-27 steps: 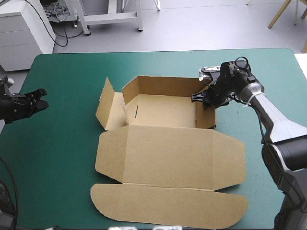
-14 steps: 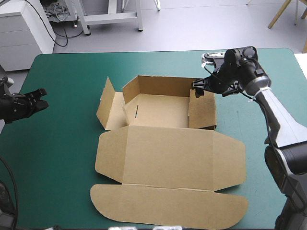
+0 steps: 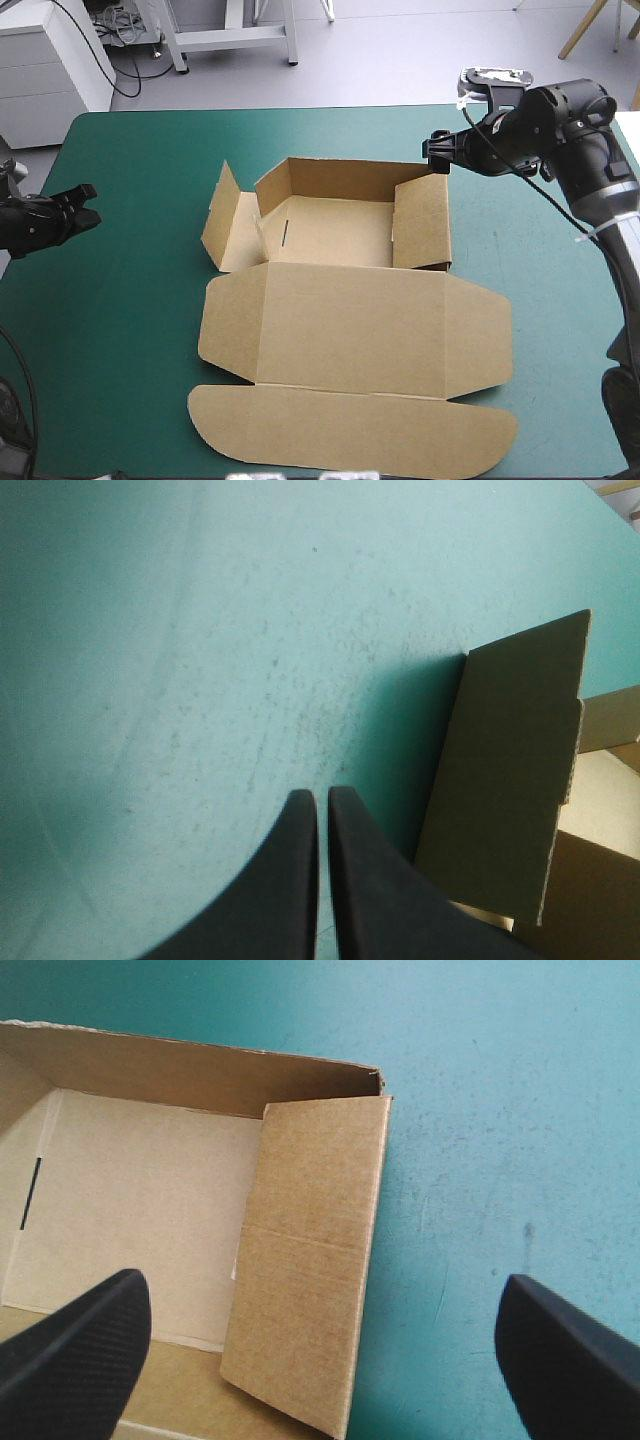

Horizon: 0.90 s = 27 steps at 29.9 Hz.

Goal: Fold the box

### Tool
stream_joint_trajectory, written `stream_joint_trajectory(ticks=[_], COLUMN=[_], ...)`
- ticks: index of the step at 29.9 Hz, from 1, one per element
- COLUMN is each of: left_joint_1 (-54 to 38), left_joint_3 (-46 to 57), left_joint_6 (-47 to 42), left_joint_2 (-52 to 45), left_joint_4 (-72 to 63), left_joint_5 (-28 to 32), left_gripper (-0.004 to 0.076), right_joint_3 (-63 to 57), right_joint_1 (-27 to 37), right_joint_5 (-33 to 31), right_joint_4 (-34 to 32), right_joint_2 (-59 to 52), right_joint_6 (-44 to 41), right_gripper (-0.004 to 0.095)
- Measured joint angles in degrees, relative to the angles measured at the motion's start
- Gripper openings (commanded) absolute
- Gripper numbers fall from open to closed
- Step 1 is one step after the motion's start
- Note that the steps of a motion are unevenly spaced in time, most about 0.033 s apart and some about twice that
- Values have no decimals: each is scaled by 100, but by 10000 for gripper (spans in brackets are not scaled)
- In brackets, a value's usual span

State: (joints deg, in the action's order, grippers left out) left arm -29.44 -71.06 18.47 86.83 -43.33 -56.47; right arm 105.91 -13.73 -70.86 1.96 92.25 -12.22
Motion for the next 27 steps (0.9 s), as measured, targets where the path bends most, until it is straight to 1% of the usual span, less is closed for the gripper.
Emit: stream_joint_trajectory(ticks=[9,16,20,27], left_joint_1=[0,0,0,0], left_joint_3=[0,0,0,0], left_joint_6=[-22,-30,-37,-37], left_joint_2=[0,0,0,0], left_joint_4=[0,0,0,0], left_joint_5=[0,10,31,43], left_gripper=[14,14,14,14], right_joint_3=[-62,-699,-904,-936], right_joint_1=[0,0,0,0], right_joint_5=[-32,-32,-26,53], right_joint_4=[31,13,-100,-137], right_joint_2=[-154,-147,76,794], right_joint_6=[-134,-273,-322,-307], right_gripper=[854,854,854,854])
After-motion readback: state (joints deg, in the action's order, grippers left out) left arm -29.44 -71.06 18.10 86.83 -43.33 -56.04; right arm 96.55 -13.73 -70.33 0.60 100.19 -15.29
